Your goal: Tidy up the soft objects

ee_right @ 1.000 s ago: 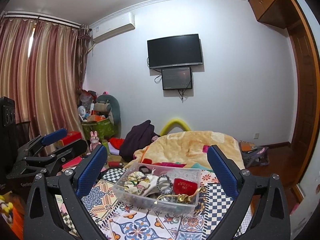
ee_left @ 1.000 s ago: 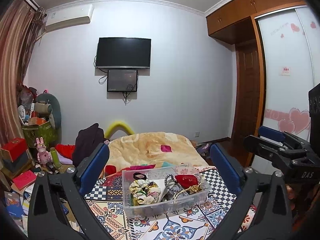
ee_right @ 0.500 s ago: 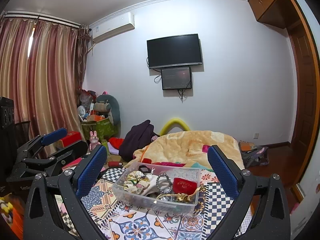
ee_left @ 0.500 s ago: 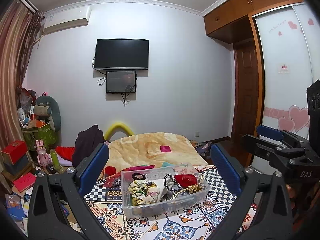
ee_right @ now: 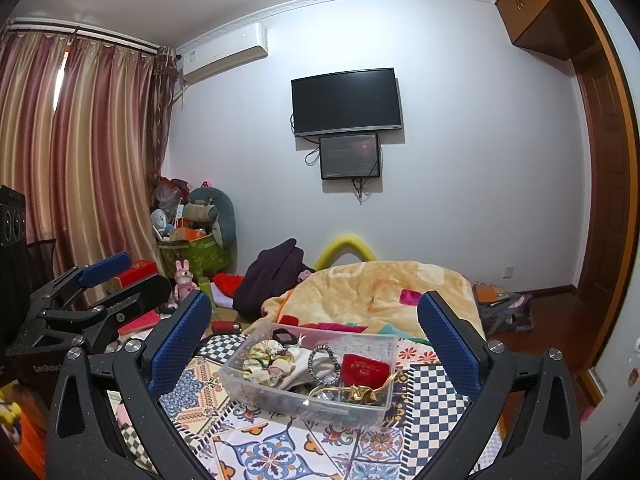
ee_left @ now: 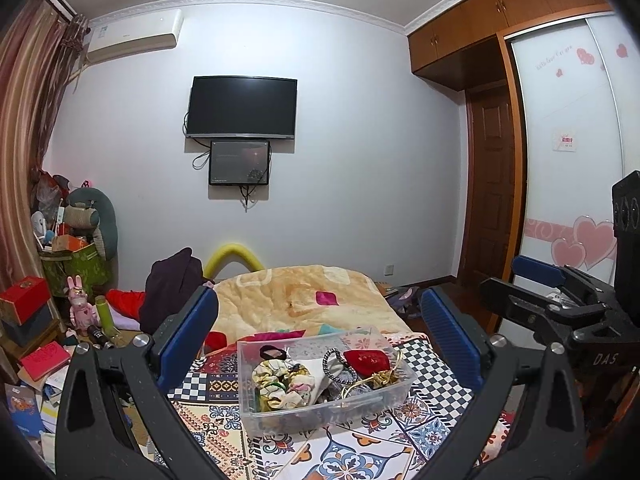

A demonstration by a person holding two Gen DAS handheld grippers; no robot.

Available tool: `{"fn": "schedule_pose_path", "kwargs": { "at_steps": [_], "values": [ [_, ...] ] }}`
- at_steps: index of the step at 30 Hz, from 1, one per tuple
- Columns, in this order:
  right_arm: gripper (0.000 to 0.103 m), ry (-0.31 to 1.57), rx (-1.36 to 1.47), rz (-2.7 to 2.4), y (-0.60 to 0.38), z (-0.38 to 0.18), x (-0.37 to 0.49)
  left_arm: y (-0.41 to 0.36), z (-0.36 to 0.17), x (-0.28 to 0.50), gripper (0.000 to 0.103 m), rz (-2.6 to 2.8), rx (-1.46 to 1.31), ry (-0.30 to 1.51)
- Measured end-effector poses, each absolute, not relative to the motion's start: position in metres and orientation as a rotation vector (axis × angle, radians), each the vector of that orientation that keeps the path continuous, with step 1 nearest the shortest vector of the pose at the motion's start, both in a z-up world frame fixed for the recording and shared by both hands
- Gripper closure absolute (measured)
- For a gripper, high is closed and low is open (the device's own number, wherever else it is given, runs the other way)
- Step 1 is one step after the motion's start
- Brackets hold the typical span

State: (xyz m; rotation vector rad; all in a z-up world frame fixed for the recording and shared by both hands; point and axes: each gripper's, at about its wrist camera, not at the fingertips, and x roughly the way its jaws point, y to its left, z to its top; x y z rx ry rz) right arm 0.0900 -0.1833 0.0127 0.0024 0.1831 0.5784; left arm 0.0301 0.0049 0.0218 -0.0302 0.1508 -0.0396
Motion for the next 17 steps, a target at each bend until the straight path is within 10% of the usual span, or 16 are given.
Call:
{"fn": "schedule_pose_path", "kwargs": {
  "at_steps": [17],
  "values": [
    [0.000, 0.188, -0.010, 0.567, -0.1816, 0.0125, 0.0878, 0.0080, 0.0210, 0.0310, 0.000, -0.054, -0.047, 0.169]
  ]
}}
